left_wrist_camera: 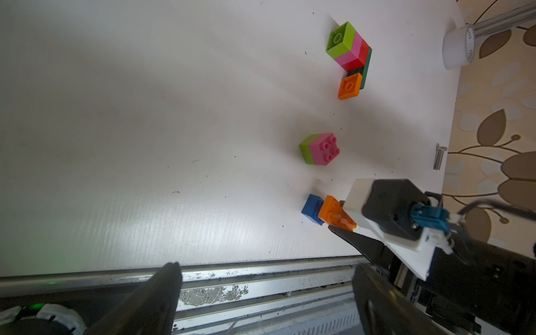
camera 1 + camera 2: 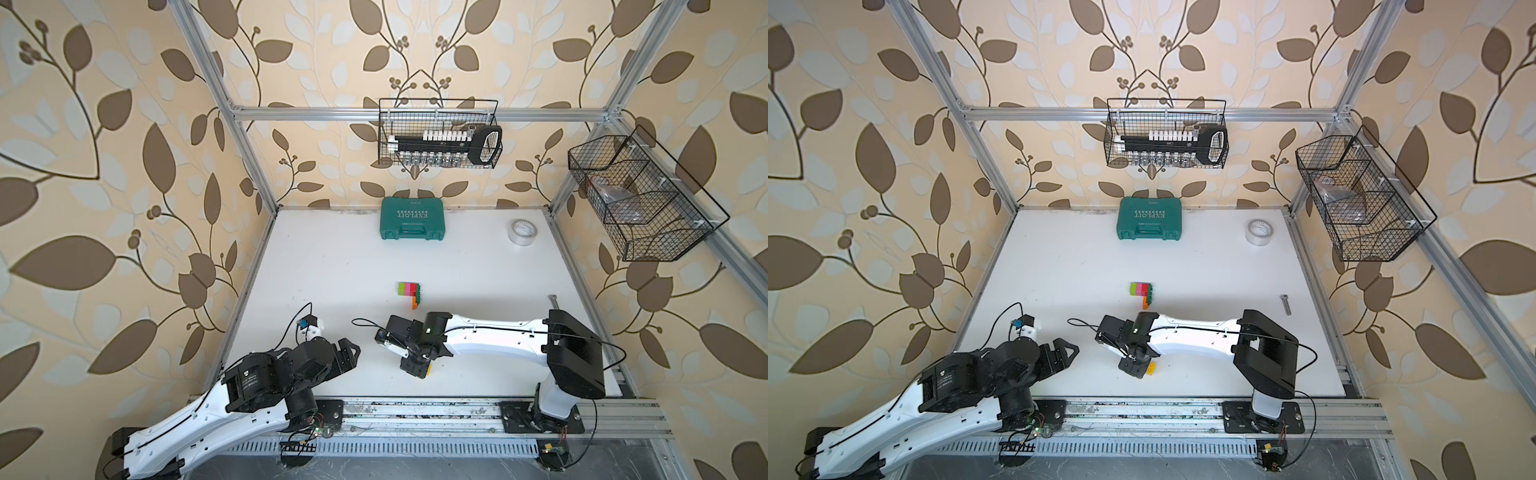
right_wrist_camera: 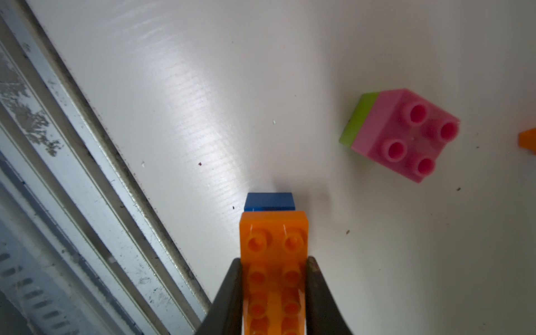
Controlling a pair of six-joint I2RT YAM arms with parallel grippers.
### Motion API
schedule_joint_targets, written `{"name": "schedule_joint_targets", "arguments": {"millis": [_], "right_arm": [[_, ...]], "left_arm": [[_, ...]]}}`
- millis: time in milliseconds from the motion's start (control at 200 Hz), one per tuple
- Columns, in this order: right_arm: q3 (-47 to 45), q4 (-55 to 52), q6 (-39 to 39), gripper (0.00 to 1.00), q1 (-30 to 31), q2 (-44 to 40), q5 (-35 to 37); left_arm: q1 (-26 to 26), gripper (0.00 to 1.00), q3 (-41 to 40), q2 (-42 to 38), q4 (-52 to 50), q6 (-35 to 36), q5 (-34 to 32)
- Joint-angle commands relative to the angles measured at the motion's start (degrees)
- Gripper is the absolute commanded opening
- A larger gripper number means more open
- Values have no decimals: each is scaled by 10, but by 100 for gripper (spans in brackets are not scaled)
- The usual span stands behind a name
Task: Assemble the letter r with lego
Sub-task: Assemble the lego brick with the lego brick.
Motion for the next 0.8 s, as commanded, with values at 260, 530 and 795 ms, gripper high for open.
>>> {"name": "schedule_joint_targets", "arguments": {"millis": [260, 530, 795], "right_arm": [[-21, 6, 12, 0, 2, 13, 9], [-26, 8, 13, 0, 2, 18, 8], [-30, 12, 15, 0, 2, 24, 6]], "left_arm": [[5, 94, 6, 33, 18, 28, -1], [5, 95, 0, 22, 13, 24, -2], [5, 95, -2, 21, 16, 22, 0]]}}
